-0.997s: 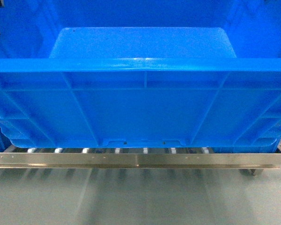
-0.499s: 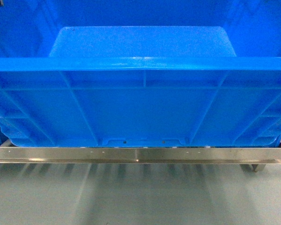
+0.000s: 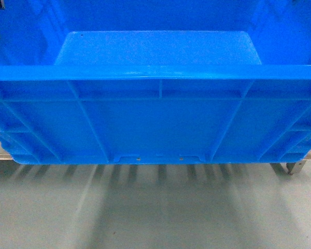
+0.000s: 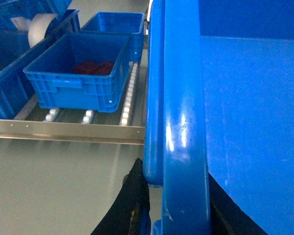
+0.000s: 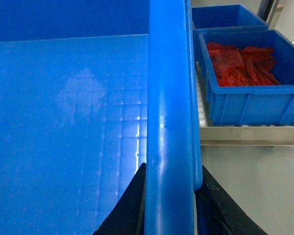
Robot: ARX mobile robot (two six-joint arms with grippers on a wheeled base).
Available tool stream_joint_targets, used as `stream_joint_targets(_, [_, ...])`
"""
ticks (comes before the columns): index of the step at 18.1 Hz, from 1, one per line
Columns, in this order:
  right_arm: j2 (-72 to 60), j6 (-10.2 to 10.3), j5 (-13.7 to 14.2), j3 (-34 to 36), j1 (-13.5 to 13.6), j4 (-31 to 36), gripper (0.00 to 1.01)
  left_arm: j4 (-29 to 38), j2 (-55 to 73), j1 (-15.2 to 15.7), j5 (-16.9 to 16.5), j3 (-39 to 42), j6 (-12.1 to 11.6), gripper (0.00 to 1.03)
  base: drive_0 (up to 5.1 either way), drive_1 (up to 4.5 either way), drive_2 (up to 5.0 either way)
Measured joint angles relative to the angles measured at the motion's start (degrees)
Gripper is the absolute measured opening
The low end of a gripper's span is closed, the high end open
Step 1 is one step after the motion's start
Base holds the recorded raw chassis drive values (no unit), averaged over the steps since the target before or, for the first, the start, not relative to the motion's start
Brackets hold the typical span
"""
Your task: Place box next to blue box on left shelf
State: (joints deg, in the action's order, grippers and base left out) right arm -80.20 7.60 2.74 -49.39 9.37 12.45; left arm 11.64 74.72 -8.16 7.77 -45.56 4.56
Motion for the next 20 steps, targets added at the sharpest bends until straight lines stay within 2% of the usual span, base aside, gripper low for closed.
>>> stream_joint_targets(20, [0.0, 0.0, 0.0, 0.1, 0.0, 0.0, 0.21, 0.0, 0.0, 0.0, 0.0, 0.1, 0.0, 0.16, 0.0, 0.00, 0.0])
